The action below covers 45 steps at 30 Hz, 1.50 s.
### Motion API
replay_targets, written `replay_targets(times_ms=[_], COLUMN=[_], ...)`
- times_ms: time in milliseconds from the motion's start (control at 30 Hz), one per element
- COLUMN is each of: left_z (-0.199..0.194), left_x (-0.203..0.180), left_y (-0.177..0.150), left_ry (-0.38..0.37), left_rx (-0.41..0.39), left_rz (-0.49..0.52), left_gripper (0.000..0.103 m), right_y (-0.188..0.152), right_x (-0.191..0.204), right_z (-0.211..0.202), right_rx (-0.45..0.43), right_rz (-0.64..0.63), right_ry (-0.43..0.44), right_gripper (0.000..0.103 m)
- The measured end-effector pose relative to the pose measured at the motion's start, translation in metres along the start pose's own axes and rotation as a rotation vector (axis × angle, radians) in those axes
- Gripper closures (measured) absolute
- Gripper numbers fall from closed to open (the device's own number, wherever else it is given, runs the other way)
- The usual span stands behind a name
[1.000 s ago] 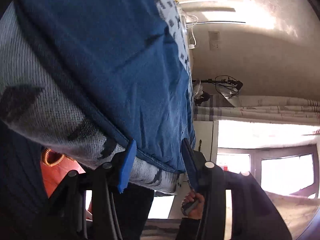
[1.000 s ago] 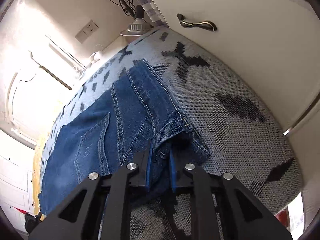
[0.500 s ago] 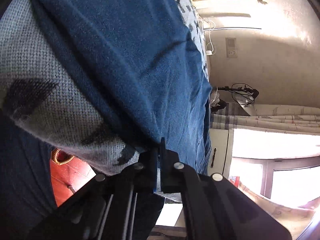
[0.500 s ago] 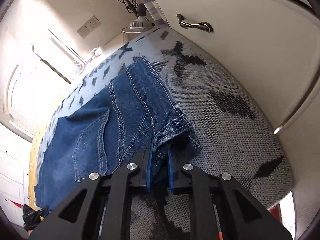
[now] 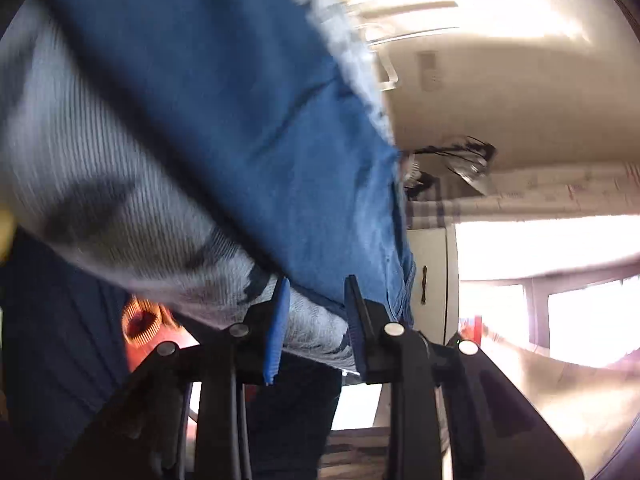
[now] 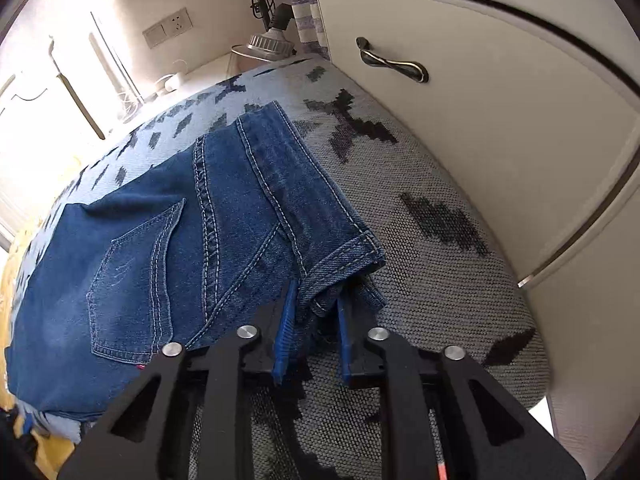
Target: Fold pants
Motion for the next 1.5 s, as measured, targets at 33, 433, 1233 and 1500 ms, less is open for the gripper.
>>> replay_targets(times_ms=[33,433,1233,1500], left_z=[-0.014,0.082,-0.217,-0.284], left_x=[-0.008,-0.048,0.158,0.165], left_y=[0.008,0.159,0.197,0.164], left_ry=[0.020,0.530,0.671,0.687], left_rx=[-0.046,-0.066,-0.304,-0.575], left_rz=[0.062,0.670,0.344,0.149], left_gripper=[0.069,0.055,0.062,0.051], right_y=[0.000,-0.002,-0.045,-0.056], right_x=[0.000,0.109,0.168,0.177], right_z=[-0.006,-0.048,0.019,-0.017], right_rx=[-0.015,-0.192,-0.022,-0.113], right_rz=[0.011,-0.184,-0.318,-0.390], right_ry=[-0.017,0.051,0.012,0.034], right_gripper=[0.067,0.024,0.017,0.017])
Point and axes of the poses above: each gripper's, at about its wrist camera, not at the fingertips, and z roughly the way its jaws point, x to its left, y to its top, the point moved 1 cm from there along z, roughly the way its jaws point, and after that the axes turned 3 degrees about z, right-handed, at the moved point
